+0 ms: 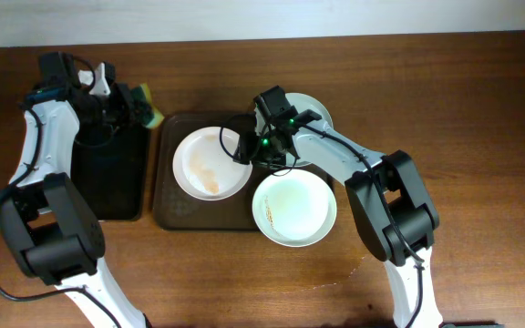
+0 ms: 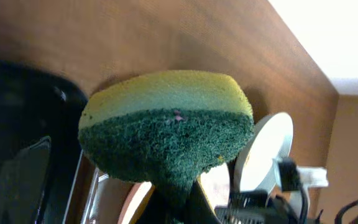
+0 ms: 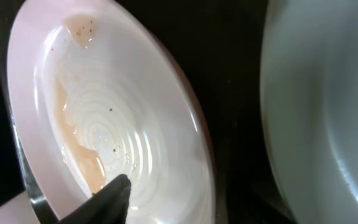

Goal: Clean dirty plates on tray and stack at the side
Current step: 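Lift the pink plate with the right gripper and place it right of the tray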

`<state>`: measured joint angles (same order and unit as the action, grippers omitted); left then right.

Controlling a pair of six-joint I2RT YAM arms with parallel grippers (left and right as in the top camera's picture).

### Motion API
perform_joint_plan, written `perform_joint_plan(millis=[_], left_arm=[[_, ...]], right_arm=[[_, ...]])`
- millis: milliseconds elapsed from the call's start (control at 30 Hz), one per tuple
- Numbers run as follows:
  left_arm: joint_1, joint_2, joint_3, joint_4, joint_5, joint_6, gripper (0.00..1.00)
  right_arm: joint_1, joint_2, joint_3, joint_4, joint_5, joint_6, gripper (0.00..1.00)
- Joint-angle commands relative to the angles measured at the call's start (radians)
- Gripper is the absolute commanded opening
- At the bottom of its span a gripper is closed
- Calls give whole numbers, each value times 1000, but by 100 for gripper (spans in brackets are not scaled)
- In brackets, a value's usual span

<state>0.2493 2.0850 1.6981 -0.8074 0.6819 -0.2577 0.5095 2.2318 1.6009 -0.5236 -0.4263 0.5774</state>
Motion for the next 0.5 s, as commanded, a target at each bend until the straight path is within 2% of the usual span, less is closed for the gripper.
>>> perform_joint_plan(millis=[0,33,67,267,467], left_arm=[[-11,-27,14,-58,-50,74,1],[-15,-27,14,-84,-82,96,1],[-16,-27,14,-97,-107,99,1],[-16,-27,14,-139,-206,121,1],[-15,-27,14,-148,-220,177,1]], right_arm=[[32,18,-12,1,83,-3,31],[42,18,-12,5,86,-4,15],[48,18,-12,5,88,-3,4],[60,-60,26,-44,100,-55,4],[83,-225,164,-293,423,-107,4]])
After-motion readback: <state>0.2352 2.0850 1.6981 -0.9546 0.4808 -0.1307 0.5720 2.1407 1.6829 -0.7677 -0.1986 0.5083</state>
